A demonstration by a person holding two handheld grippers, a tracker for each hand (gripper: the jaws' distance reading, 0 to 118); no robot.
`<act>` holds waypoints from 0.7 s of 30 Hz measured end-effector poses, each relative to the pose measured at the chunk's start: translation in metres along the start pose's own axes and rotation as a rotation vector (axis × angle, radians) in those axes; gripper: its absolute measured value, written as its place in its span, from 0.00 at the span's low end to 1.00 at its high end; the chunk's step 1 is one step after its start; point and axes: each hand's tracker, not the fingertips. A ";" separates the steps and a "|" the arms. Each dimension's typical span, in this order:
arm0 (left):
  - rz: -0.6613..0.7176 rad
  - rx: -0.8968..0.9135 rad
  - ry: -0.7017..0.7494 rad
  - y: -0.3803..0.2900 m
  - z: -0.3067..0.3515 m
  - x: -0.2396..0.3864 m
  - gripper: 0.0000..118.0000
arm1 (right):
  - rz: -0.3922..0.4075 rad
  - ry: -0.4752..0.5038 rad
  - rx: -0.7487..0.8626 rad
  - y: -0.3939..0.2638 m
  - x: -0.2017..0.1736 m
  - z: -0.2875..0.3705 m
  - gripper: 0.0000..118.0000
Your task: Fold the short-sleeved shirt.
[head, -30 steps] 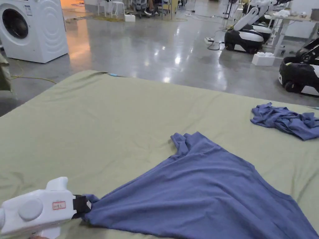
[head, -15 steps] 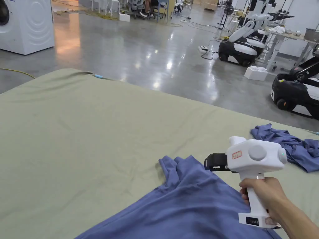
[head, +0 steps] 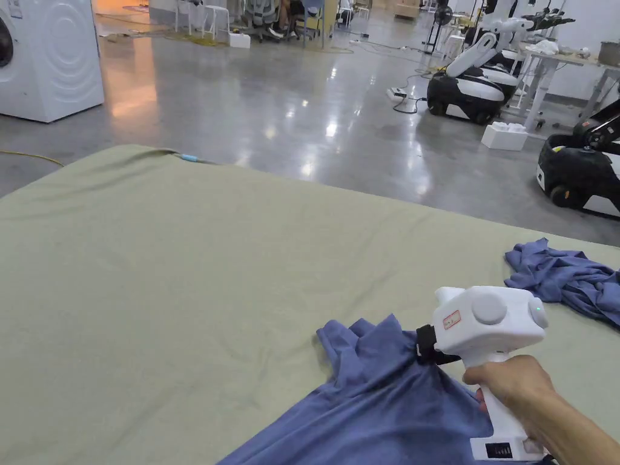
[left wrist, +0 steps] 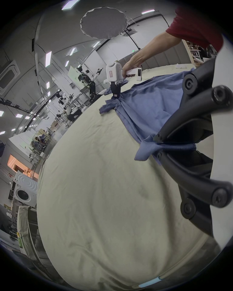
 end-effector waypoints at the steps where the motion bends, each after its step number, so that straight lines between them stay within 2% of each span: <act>1: 0.001 0.003 -0.005 0.004 0.002 0.003 0.05 | 0.003 -0.055 0.058 -0.004 -0.004 0.012 0.03; 3: 0.003 0.031 -0.066 0.013 0.008 0.008 0.05 | -0.036 0.033 0.141 -0.012 -0.005 0.040 0.03; 6: -0.017 0.058 -0.085 0.033 0.017 0.015 0.05 | -0.101 0.137 0.244 -0.024 -0.009 0.092 0.03; 8: -0.010 0.084 -0.102 0.046 0.026 0.020 0.05 | -0.075 0.139 0.301 -0.031 -0.015 0.133 0.03; 9: -0.022 0.095 -0.131 0.055 0.028 0.024 0.05 | -0.062 0.175 0.303 -0.036 -0.015 0.153 0.03; 10: -0.037 0.102 -0.143 0.064 0.030 0.028 0.05 | -0.064 0.153 0.368 -0.043 -0.016 0.174 0.03; 12: -0.041 0.124 -0.150 0.078 0.038 0.030 0.05 | -0.050 0.160 0.385 -0.050 -0.014 0.214 0.03; 16: -0.042 0.159 -0.209 0.113 0.051 0.041 0.05 | -0.106 0.137 0.515 -0.074 0.000 0.299 0.03; 18: -0.056 0.171 -0.210 0.128 0.058 0.052 0.05 | -0.102 0.115 0.560 -0.086 0.008 0.335 0.03; 19: -0.085 0.180 -0.223 0.136 0.062 0.059 0.05 | -0.109 0.071 0.593 -0.093 0.012 0.355 0.03; 21: -0.127 0.200 -0.219 0.150 0.069 0.075 0.05 | -0.130 0.063 0.633 -0.104 0.019 0.386 0.03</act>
